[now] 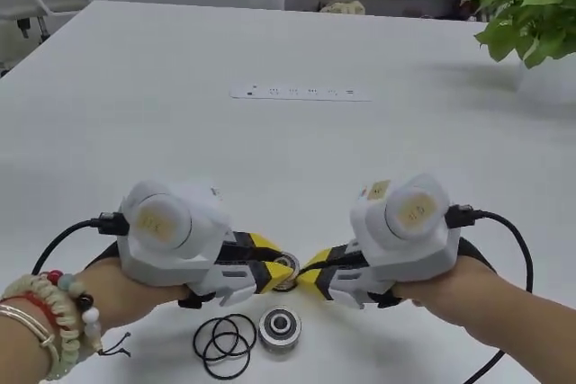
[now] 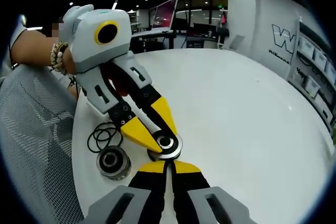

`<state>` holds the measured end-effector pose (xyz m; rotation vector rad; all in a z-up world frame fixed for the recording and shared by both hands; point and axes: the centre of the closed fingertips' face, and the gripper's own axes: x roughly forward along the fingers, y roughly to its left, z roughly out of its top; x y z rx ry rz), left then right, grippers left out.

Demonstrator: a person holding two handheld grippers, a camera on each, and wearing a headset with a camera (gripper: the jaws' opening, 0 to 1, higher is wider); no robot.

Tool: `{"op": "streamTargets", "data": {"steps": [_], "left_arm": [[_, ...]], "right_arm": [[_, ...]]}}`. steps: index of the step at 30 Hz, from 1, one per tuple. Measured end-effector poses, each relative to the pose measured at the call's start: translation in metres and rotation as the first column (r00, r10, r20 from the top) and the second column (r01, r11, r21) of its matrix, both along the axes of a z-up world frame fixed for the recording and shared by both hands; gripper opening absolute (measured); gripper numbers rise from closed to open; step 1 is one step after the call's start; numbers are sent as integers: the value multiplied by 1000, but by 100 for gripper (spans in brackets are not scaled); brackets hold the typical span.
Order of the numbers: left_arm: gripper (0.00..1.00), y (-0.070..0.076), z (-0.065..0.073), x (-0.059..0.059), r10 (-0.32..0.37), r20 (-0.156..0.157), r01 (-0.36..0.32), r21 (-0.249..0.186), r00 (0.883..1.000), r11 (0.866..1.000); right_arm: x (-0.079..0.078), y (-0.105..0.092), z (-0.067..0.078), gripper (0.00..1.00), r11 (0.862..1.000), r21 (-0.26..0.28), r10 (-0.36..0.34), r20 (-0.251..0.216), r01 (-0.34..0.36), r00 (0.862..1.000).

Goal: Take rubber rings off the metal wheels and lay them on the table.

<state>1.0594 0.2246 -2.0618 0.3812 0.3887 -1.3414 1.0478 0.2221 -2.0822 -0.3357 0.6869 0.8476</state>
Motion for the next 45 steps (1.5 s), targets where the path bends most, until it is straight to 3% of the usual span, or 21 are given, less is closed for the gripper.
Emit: {"op": "streamTargets", "data": {"steps": [3, 18, 20, 22, 25, 29, 32, 45], "left_arm": [[8, 0, 0, -1, -3, 1, 3, 1, 1000, 1000], [8, 0, 1, -2, -9, 9, 9, 8, 1000, 1000], [8, 0, 1, -2, -11, 9, 10, 8, 1000, 1000], [8, 0, 1, -1, -9, 9, 9, 7, 1000, 1000], [8, 0, 1, -1, -12, 11, 12, 6, 1000, 1000], [8, 1, 1, -2, -16, 20, 16, 8, 1000, 1000], [8, 1, 1, -2, -18, 25, 18, 6, 1000, 1000], [8, 1, 1, -2, -13, 22, 14, -15, 1000, 1000]], "right_arm": [[0, -2, 0, 0, 997, 47, -54, -61, 57, 997], [3, -7, 2, 0, 983, 105, -137, -123, 150, 983], [10, -9, 11, 0, 967, 157, -184, -115, 201, 976], [10, -8, 14, 0, 954, 195, -198, -157, 227, 968], [9, -8, 10, 0, 964, 168, -183, -136, 205, 974], [8, -3, 15, 0, 953, 196, -198, -165, 229, 966], [7, -2, 16, 0, 959, 187, -186, -147, 212, 972], [7, 2, 20, 0, 955, 208, -181, -151, 210, 972]]}}
